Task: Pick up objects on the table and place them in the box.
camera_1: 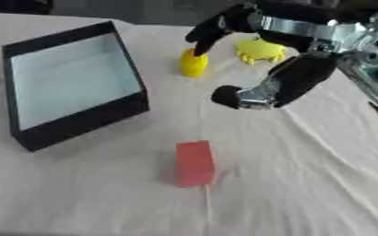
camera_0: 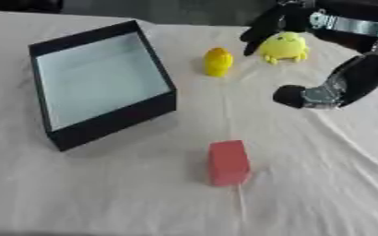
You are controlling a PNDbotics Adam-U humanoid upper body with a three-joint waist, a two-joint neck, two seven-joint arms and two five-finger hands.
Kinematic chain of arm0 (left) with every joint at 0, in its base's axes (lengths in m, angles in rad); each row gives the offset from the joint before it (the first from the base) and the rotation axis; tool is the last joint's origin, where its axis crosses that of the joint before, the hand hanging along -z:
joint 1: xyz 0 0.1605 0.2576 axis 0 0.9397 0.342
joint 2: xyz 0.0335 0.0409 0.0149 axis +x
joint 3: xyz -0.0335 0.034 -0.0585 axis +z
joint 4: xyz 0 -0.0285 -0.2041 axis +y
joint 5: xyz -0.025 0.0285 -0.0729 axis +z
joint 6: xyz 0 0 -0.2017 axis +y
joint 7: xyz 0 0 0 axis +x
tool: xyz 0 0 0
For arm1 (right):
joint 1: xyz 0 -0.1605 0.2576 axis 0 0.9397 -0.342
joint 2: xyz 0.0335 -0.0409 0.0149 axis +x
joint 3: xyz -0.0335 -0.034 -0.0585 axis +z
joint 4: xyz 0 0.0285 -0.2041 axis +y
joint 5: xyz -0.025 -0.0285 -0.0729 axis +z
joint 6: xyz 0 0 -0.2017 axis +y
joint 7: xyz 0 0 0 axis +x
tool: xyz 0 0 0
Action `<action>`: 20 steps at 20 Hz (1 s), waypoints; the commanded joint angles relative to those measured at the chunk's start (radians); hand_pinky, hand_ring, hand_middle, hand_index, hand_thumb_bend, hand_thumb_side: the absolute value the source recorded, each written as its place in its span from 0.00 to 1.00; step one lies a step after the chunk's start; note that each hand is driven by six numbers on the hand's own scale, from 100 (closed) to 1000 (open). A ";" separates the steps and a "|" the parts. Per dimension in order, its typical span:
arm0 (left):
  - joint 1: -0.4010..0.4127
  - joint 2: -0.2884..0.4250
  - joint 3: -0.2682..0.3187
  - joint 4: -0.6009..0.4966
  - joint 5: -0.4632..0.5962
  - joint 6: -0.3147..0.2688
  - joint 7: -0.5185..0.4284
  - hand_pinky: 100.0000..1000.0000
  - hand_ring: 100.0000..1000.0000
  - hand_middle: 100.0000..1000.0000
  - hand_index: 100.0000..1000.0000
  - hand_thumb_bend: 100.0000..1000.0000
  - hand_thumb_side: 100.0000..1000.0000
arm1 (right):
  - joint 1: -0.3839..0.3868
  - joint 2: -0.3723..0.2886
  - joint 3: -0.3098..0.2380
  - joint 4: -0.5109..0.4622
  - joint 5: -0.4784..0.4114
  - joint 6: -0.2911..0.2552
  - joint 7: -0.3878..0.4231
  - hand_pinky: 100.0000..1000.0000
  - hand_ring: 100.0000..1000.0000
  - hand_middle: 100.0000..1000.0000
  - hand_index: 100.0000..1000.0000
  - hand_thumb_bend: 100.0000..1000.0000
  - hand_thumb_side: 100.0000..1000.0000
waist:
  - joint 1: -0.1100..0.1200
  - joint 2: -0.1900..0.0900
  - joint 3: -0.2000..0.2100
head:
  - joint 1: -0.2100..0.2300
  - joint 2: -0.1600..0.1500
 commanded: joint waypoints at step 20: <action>-0.002 0.040 -0.014 -0.005 0.003 -0.006 -0.026 0.85 0.72 0.74 0.77 0.06 0.84 | 0.028 -0.030 0.070 0.042 0.136 -0.156 0.057 0.89 0.80 0.73 0.89 0.41 0.43 | 0.010 -0.010 -0.007 | -0.003 -0.001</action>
